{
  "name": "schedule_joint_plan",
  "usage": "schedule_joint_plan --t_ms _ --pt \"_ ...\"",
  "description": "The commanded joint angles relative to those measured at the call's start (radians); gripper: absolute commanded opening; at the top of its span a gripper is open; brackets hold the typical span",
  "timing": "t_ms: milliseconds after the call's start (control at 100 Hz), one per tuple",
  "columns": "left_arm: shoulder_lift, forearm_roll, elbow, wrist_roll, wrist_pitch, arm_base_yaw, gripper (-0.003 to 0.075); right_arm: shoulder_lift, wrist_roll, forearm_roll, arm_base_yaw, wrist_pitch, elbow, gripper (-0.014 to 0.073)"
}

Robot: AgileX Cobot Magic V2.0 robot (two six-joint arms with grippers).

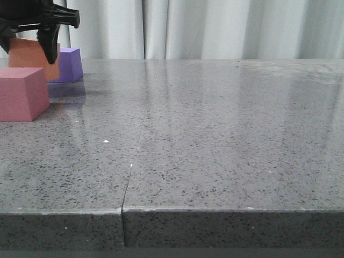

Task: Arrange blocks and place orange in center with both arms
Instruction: 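Lower the orange cube between the pink and purple cubes and release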

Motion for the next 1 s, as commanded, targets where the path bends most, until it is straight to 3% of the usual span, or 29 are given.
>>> schedule_joint_plan --t_ms 0,570,640,810,990 --pt "-0.045 0.010 -0.022 -0.017 -0.063 0.006 0.0186 0.011 -0.012 0.005 -0.003 -0.071 -0.027 -0.0055" --pt "0.002 -0.041 -0.022 -0.017 -0.088 0.014 0.0206 0.011 -0.012 0.005 -0.003 -0.071 -0.027 -0.0055" --pt "0.002 -0.041 -0.022 -0.013 -0.088 0.014 0.0274 0.011 -0.012 0.005 -0.003 -0.071 -0.027 -0.0055" --pt "0.002 -0.041 -0.022 -0.013 -0.085 0.014 0.0554 0.011 -0.012 0.005 -0.003 -0.071 -0.027 -0.0055" --pt "0.002 -0.031 -0.022 -0.013 -0.085 0.014 0.0588 0.011 -0.012 0.005 -0.003 -0.071 -0.027 -0.0055"
